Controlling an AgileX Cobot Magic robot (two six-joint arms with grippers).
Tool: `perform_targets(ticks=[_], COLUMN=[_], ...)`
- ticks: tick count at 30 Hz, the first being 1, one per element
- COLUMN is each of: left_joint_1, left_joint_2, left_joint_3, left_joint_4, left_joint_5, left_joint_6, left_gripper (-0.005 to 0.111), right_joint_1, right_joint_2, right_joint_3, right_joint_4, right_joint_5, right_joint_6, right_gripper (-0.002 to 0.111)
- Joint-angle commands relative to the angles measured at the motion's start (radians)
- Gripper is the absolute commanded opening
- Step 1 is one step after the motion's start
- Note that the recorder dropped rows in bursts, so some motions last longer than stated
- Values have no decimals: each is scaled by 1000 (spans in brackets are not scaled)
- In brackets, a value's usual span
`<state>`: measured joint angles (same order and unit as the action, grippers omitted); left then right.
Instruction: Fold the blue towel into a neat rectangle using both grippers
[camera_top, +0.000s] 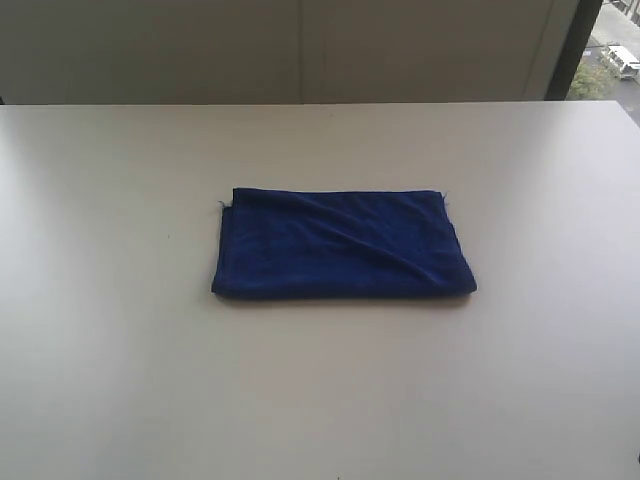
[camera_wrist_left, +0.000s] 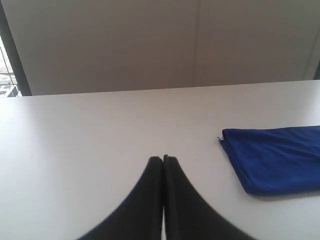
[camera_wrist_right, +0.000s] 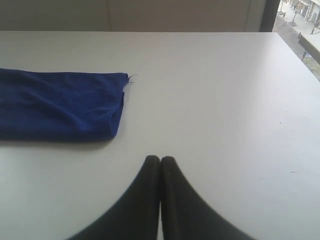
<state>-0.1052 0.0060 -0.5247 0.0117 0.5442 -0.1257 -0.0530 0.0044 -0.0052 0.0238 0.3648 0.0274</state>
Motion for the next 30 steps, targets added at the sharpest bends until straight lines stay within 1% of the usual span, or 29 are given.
perform_targets(ticks=[1, 4, 6, 8, 9, 10, 11, 13, 22, 30], left_joint_1=[3, 3, 3, 3, 3, 3, 3, 3, 3, 3], left_joint_2=[-6, -6, -6, -6, -6, -6, -6, -6, -6, -6], left_joint_3=[6, 6, 27, 105, 179, 220, 294, 362, 519, 525], left_joint_4=[-2, -2, -2, -2, -2, -2, -2, -2, -2, -4], left_joint_5=[1, 1, -20, -114, -201, -246, -291, -281, -288, -315], left_joint_6=[-6, -6, -6, -6, -6, -6, -6, -6, -6, -6], left_gripper=[0, 0, 0, 0, 0, 0, 0, 0, 0, 0], right_joint_1=[-7, -7, -7, -7, -7, -7, -7, -7, -7, -7], right_joint_2=[-4, -4, -4, -4, -4, -4, -4, -4, -4, -4], right_joint_3=[5, 5, 5, 5, 5, 5, 5, 5, 5, 5], right_joint_4=[3, 3, 3, 3, 3, 3, 3, 3, 3, 3], right_joint_5=[-14, -16, -16, -16, -16, -16, -16, -16, -16, -16], right_joint_6=[3, 3, 3, 3, 3, 3, 3, 3, 3, 3], right_gripper=[0, 0, 0, 0, 0, 0, 0, 0, 0, 0])
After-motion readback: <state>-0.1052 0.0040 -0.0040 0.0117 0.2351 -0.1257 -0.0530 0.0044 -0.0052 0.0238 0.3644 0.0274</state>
